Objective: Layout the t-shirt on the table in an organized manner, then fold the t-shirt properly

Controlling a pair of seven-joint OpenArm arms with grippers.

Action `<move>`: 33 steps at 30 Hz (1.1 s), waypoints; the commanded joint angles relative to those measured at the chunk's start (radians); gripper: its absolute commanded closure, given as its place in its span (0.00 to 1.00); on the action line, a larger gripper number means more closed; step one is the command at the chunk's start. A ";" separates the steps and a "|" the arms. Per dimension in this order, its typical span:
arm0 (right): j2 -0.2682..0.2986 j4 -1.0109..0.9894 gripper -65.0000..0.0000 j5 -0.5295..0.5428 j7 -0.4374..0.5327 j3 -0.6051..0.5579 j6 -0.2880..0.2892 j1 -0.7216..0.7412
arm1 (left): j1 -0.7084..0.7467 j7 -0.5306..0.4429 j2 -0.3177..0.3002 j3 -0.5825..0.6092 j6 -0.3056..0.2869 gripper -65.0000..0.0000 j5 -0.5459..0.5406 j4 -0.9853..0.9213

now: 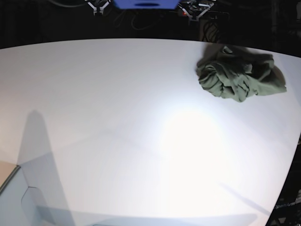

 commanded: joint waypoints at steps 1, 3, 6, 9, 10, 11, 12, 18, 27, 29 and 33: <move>0.002 0.002 1.00 0.006 0.005 0.000 0.017 -0.004 | 0.004 -0.001 -0.002 -0.001 0.012 1.00 -0.001 0.005; 0.002 0.002 1.00 0.006 0.005 0.001 0.017 -0.004 | 0.004 -0.001 -0.002 -0.001 0.012 1.00 -0.001 0.005; 0.000 0.002 1.00 0.006 0.005 0.001 0.017 -0.004 | 0.004 -0.001 -0.002 -0.001 0.012 1.00 -0.001 0.005; -0.001 0.002 1.00 0.006 0.005 0.001 0.017 -0.002 | 0.004 -0.001 -0.002 -0.001 0.012 1.00 -0.001 0.005; -0.001 0.002 1.00 0.006 0.005 0.001 0.017 -0.002 | 0.004 -0.001 -0.002 -0.001 0.012 1.00 -0.001 0.005; -0.001 0.002 1.00 0.006 0.005 0.001 0.017 -0.002 | 0.004 -0.001 -0.002 -0.001 0.012 1.00 -0.001 0.005; -0.001 0.002 1.00 0.006 0.005 0.001 0.017 -0.002 | 0.004 -0.001 -0.002 -0.001 0.012 1.00 -0.001 0.005; -0.001 0.002 1.00 0.006 0.007 0.001 0.017 -0.002 | 0.003 -0.001 -0.002 -0.001 0.012 1.00 -0.001 0.005; 0.000 0.002 1.00 0.006 0.007 0.001 0.017 0.014 | -0.005 -0.001 -0.002 -0.001 0.012 1.00 -0.001 0.005; 0.000 0.002 1.00 0.006 0.007 0.001 0.017 0.016 | -0.005 -0.001 -0.002 -0.001 0.012 1.00 -0.001 0.005; 0.002 0.002 1.00 0.006 0.013 0.000 0.017 0.013 | -0.003 -0.001 -0.002 -0.001 0.012 1.00 -0.001 0.005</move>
